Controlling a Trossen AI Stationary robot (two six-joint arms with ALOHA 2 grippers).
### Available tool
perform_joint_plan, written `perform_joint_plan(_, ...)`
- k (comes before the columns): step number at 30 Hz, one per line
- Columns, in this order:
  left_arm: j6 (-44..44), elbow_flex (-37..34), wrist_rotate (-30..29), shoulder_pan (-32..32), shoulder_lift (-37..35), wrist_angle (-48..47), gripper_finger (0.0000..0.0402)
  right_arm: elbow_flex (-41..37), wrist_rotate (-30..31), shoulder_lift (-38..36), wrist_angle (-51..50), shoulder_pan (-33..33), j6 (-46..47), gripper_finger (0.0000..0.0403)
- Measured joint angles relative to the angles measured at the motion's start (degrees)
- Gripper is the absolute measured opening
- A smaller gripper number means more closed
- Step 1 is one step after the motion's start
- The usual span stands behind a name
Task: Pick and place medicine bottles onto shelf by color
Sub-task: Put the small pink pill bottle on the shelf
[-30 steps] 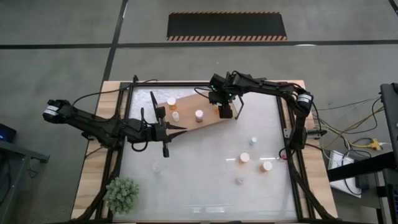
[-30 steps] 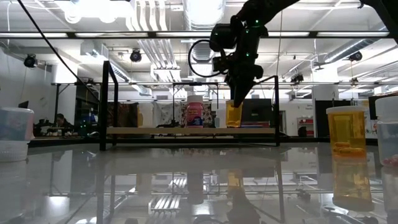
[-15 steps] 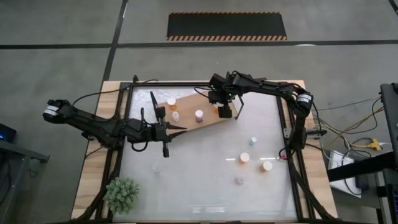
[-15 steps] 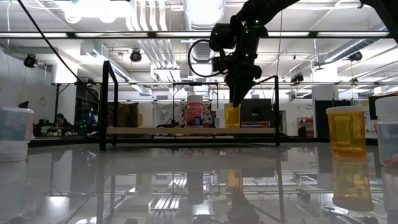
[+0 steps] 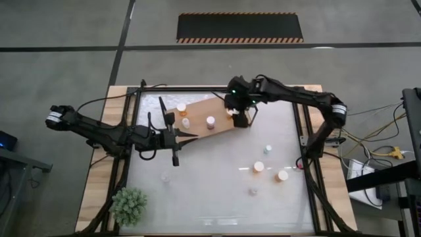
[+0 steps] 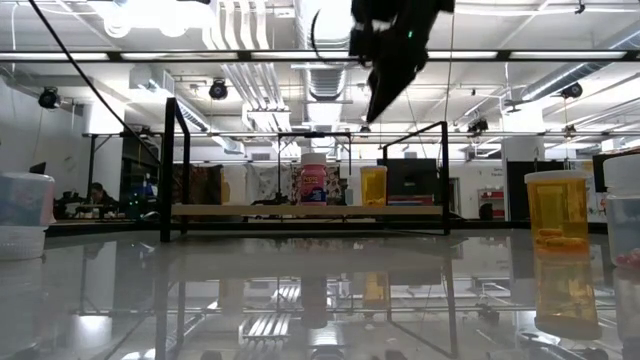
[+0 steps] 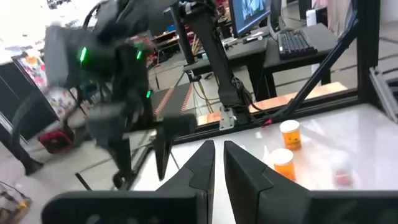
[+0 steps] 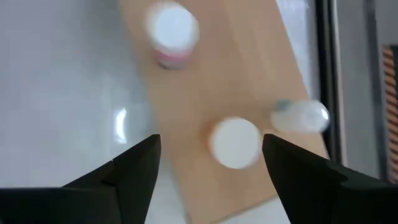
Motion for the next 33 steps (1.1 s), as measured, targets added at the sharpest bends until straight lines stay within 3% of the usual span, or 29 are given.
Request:
perform_joint_plan(6, -3.99, 0.02, 0.16, -1.50, 1.53, 1.78, 0.0017, -4.96, -1.62, -6.63, 4.85, 7.85, 4.69, 0.0243)
perform_joint_plan(13, -4.22, 0.81, 0.15, -5.53, 4.19, 5.85, 0.0017, -17.99, -1.30, -15.30, 18.35, 17.12, 7.72, 0.0230)
perform_joint_plan(23, -10.68, 2.23, 0.15, -7.21, 11.45, 9.05, 0.0017, -42.69, -1.14, -25.09, 57.92, 24.91, 6.55, 0.0228)
perform_joint_plan(26, -16.02, 2.25, 0.13, -7.21, 13.10, 9.49, 0.0017, -48.04, -1.14, -26.62, 68.54, 25.55, 5.04, 0.0228)
perform_joint_plan(29, -21.98, 2.30, 0.24, -7.51, 13.65, 9.28, 0.0017, -51.31, -1.16, -28.05, 71.88, 25.68, 3.94, 0.0228)
perform_joint_plan(33, -31.11, 6.41, -0.55, -9.11, 13.39, -2.39, 0.0017, -54.07, -1.14, -30.16, 71.83, 25.66, 3.59, 0.0228)
